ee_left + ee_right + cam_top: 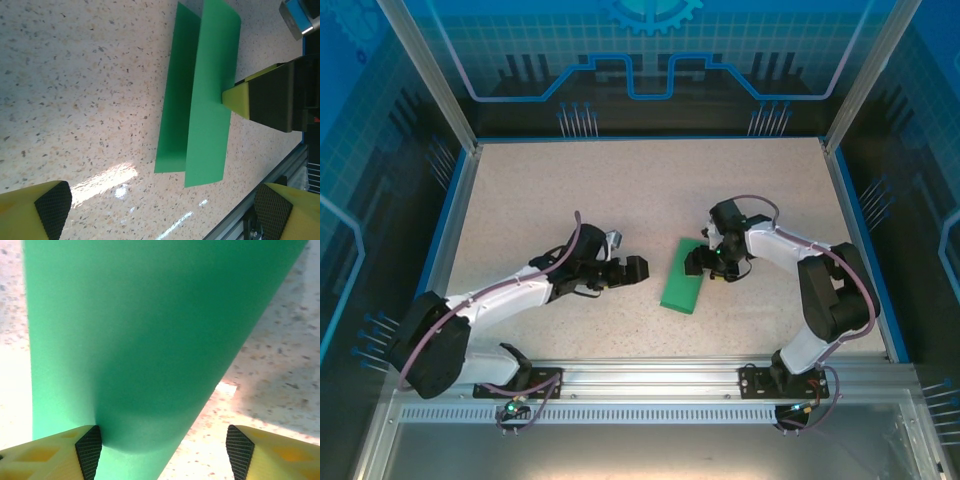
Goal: Fold a paper plane with a square sheet of paper (pick it up from the middle)
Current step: Fold the square sheet of paper in half at the center of the table.
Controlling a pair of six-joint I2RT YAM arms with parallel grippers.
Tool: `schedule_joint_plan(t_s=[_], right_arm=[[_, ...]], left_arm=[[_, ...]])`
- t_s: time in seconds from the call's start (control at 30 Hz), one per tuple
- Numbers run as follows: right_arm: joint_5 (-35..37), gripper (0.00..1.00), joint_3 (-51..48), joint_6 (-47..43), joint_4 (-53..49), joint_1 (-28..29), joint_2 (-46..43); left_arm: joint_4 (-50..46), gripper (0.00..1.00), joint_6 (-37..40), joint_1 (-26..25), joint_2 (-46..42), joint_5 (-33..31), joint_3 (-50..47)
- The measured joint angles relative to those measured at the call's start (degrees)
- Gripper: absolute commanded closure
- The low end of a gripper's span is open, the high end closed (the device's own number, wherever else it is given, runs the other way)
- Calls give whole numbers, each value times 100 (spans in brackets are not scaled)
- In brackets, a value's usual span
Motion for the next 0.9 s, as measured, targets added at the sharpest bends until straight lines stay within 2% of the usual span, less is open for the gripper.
schedule_joint_plan(t_s=[0.27,0.9], right_arm=[[249,30,-177,2,-24,0,0],[-17,28,-273,435,417,-28,44]], left_arm=[[61,7,-142,-264,374,-155,197],[210,12,-302,-555,879,-295,516]])
